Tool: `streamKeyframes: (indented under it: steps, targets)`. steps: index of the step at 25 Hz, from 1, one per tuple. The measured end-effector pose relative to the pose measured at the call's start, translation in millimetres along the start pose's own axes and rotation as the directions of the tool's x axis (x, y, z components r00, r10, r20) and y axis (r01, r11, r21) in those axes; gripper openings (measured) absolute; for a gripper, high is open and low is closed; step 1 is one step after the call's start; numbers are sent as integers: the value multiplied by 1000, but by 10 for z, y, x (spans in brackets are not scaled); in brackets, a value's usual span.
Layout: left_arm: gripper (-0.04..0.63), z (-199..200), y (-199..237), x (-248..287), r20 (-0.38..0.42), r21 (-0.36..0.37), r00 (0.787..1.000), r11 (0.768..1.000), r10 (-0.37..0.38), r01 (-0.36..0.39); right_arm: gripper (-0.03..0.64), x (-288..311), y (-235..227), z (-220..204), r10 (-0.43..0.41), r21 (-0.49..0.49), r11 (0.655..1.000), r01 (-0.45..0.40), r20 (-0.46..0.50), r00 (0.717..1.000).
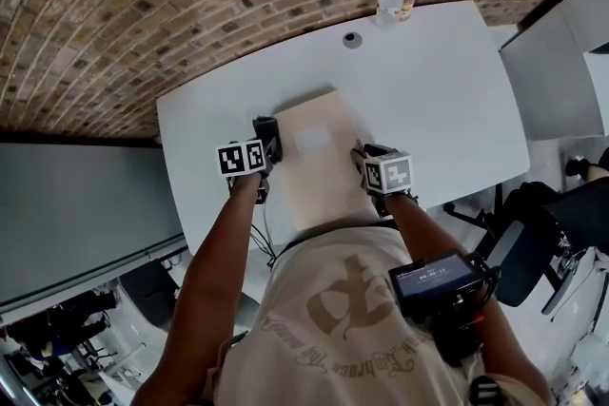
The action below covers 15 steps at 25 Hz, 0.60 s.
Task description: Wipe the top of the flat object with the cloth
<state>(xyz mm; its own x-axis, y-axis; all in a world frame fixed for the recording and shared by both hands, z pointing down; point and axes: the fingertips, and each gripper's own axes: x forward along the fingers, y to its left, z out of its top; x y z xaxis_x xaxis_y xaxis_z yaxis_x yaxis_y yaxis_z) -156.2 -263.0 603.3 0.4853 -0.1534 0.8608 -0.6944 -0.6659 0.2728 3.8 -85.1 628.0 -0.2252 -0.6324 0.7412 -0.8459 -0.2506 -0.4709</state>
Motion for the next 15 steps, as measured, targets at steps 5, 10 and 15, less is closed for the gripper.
streamKeyframes:
  steps: [5,10,15]
  targets:
    - [126,-29,-59,20,-4,-7,1000,1000,6,-6,169,-61,-18,-48,10,45,999,-11,10,1000]
    - [123,114,-74,-67,39,18,999,999,36,-37,169,-46,30,11,44,-8,999,-44,-1,999]
    - [123,228,-616,-97,120,5,985,992,-126,127,149,-52,21,-64,42,-61,997,-44,-28,999]
